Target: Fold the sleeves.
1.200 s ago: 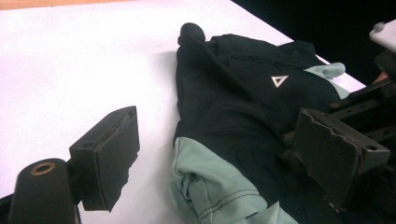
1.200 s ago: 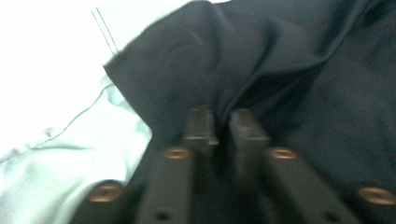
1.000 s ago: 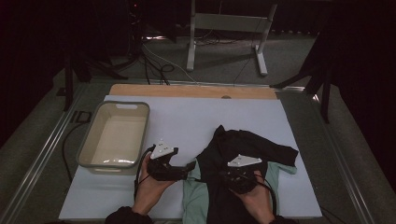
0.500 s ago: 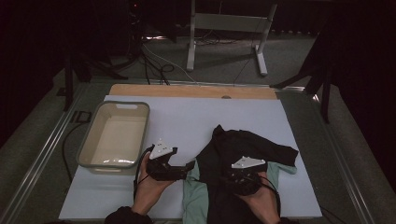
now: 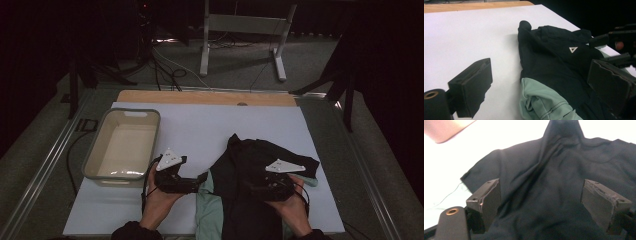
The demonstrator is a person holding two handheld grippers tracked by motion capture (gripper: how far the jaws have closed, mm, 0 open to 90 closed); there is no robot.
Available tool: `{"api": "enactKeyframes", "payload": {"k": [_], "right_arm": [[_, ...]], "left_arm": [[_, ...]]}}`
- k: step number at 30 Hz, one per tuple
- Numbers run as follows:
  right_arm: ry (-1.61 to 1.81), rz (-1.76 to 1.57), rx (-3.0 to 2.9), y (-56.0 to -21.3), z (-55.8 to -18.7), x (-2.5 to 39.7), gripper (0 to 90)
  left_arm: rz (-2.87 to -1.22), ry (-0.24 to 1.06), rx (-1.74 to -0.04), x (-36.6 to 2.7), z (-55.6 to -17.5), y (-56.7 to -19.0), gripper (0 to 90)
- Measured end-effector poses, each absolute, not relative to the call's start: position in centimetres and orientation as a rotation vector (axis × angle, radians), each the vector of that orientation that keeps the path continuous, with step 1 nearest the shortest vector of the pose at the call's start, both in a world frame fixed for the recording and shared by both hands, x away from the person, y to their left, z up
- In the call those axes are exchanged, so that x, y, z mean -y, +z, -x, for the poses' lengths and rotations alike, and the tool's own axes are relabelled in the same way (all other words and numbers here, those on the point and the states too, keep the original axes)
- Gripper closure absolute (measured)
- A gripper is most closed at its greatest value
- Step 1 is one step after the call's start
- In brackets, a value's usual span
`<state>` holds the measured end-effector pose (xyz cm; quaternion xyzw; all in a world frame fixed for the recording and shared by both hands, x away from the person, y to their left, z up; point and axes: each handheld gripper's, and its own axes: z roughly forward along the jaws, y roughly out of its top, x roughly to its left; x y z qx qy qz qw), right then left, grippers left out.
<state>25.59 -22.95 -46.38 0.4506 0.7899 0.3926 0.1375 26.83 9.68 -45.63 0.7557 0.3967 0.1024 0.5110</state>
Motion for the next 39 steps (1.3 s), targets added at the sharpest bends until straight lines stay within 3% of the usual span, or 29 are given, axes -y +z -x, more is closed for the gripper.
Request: {"api": "enactKeyframes", "payload": {"k": [3, 39], "right_arm": [[1.152, -1.321, -2.266, -46.2, -25.9, 23.9, 14.9], [0.961, -1.463, -2.147, -45.8, -31.4, 33.6, 15.1]], "left_arm": [[-1.810, 0.230, -0.936, -9.8, -26.9, -45.6, 0.3], [-1.779, 0.259, -0.918, -10.6, -27.0, -45.6, 0.2]]}}
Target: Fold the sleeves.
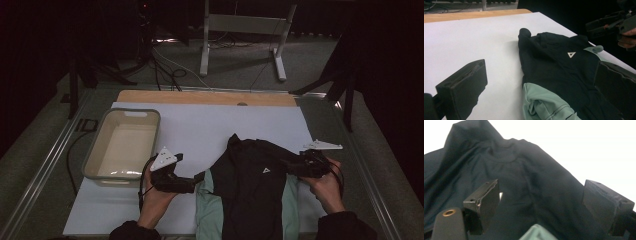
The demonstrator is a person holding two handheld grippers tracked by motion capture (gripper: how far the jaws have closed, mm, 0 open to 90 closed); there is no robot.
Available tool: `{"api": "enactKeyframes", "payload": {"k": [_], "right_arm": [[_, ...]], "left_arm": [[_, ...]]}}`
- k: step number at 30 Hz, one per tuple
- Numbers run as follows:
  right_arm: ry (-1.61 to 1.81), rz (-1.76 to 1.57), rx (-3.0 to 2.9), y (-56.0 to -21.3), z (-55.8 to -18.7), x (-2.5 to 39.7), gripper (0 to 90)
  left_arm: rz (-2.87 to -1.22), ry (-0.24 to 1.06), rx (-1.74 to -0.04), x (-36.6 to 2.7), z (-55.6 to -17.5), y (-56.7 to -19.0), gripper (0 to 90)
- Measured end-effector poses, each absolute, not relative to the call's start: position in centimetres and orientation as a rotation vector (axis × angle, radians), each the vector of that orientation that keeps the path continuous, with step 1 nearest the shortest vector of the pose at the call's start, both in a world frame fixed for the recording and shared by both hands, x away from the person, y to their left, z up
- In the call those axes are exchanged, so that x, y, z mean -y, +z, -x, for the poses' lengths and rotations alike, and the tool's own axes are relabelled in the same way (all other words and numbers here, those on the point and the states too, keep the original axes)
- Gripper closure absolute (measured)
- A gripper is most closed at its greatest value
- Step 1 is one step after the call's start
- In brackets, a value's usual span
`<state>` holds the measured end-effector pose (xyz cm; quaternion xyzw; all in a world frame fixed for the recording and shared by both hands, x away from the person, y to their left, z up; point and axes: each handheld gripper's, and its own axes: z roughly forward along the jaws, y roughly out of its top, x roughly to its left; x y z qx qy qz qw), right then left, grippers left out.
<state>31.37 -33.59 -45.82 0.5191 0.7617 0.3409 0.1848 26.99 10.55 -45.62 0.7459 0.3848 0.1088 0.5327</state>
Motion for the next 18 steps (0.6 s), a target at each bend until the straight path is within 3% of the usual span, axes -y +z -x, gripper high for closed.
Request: {"api": "enactKeyframes", "payload": {"k": [18], "right_arm": [[0.914, -1.578, -2.041, -46.4, -33.4, 37.3, 15.9]], "left_arm": [[-1.787, 0.248, -0.916, -10.4, -27.0, -45.8, 0.2]]}}
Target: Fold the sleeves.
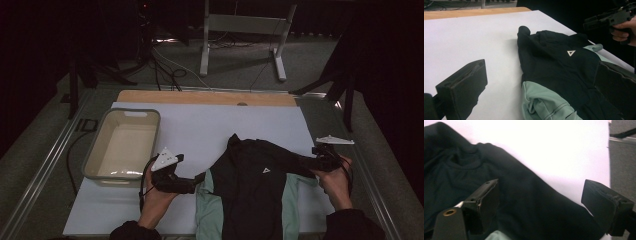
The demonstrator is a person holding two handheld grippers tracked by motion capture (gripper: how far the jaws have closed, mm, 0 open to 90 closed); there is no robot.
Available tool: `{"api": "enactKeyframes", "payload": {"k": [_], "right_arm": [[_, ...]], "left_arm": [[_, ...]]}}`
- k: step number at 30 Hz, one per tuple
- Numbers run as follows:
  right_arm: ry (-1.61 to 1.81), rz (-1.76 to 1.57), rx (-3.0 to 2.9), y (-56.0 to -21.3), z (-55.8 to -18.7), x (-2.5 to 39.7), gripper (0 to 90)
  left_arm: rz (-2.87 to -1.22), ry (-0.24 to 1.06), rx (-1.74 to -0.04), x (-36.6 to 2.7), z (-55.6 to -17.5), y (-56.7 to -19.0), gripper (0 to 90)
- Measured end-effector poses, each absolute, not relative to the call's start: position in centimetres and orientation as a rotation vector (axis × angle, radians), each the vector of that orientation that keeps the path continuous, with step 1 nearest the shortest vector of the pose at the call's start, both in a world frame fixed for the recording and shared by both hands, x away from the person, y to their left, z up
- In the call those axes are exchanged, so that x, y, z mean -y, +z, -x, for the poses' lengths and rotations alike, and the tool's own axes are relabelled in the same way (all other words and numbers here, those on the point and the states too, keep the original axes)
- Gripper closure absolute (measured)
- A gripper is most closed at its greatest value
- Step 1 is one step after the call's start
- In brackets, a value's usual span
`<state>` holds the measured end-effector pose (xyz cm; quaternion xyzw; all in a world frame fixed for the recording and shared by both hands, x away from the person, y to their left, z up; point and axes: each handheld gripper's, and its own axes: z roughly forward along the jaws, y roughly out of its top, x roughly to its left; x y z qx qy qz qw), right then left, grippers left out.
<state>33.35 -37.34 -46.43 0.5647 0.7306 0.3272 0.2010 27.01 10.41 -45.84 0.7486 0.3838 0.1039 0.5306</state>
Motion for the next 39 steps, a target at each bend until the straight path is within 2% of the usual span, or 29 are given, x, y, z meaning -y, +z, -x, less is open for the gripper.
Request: {"api": "enactKeyframes", "payload": {"k": [16, 23, 25, 26, 27, 30, 31, 33, 39], "right_arm": [[0.770, -1.700, -1.997, -48.5, -34.5, 39.6, 24.0], [0.694, -1.780, -1.965, -49.6, -34.6, 40.6, 36.3], [0.675, -1.797, -1.969, -49.9, -34.7, 40.7, 41.1], [0.668, -1.807, -1.986, -50.2, -34.7, 40.8, 48.3], [0.668, -1.807, -1.986, -50.2, -34.7, 40.8, 48.3], [0.651, -1.789, -2.009, -50.2, -34.4, 40.4, 75.5], [0.681, -1.788, -2.017, -50.0, -34.4, 40.4, 80.8], [0.696, -1.760, -2.031, -49.6, -34.2, 39.9, 84.2], [0.764, -1.648, -2.081, -47.6, -33.7, 37.4, 84.9]], "left_arm": [[-1.790, 0.235, -0.914, -10.3, -27.0, -46.0, 0.2], [-1.788, 0.234, -0.915, -10.3, -27.1, -46.0, 0.2], [-1.789, 0.235, -0.914, -10.3, -27.1, -46.0, 0.2], [-1.792, 0.234, -0.912, -10.2, -27.1, -46.0, 0.2], [-1.792, 0.232, -0.914, -10.2, -27.1, -46.0, 0.2], [-1.793, 0.231, -0.915, -10.2, -27.0, -46.1, 0.2], [-1.793, 0.232, -0.916, -10.2, -27.1, -46.1, 0.2], [-1.793, 0.231, -0.916, -10.2, -27.0, -46.1, 0.3], [-1.794, 0.232, -0.917, -10.2, -27.0, -46.0, 0.3]]}}
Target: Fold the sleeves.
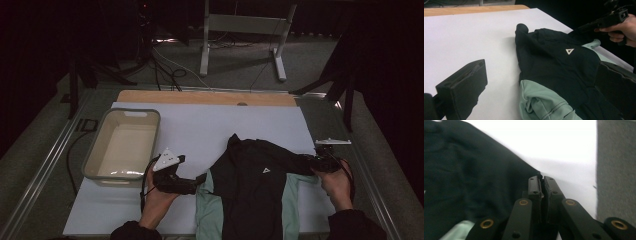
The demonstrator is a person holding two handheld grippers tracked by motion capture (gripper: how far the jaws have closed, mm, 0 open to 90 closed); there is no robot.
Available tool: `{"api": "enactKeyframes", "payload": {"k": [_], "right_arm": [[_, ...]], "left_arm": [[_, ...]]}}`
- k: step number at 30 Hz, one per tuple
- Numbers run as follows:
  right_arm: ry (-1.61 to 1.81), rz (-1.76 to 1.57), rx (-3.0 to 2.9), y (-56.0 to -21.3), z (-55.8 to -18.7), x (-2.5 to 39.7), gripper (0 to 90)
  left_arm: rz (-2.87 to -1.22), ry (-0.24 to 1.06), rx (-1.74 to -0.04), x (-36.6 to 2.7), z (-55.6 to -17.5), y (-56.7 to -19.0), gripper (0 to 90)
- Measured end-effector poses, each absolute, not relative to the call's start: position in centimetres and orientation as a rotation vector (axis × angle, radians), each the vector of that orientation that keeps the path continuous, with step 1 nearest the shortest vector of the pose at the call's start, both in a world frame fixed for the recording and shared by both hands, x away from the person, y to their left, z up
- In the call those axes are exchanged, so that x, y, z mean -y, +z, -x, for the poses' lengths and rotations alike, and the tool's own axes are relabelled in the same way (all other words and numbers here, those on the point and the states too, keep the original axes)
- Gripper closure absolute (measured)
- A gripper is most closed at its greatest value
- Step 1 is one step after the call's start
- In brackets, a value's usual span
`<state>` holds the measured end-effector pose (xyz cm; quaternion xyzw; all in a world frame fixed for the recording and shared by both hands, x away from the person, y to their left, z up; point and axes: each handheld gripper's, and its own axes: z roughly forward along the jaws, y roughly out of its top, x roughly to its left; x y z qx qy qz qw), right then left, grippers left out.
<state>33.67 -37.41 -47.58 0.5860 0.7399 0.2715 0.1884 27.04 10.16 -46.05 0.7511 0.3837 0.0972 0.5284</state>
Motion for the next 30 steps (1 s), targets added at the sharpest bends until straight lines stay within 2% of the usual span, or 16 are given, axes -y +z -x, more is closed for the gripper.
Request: {"api": "enactKeyframes", "payload": {"k": [10, 30], "right_arm": [[0.833, -1.491, -2.181, -45.8, -32.8, 33.3, 84.9], [0.999, -1.318, -2.316, -43.8, -31.0, 28.2, 84.9]], "left_arm": [[-1.793, 0.234, -0.916, -10.2, -27.0, -46.0, 0.2], [-1.799, 0.230, -0.918, -10.1, -27.0, -46.1, 0.2]]}}
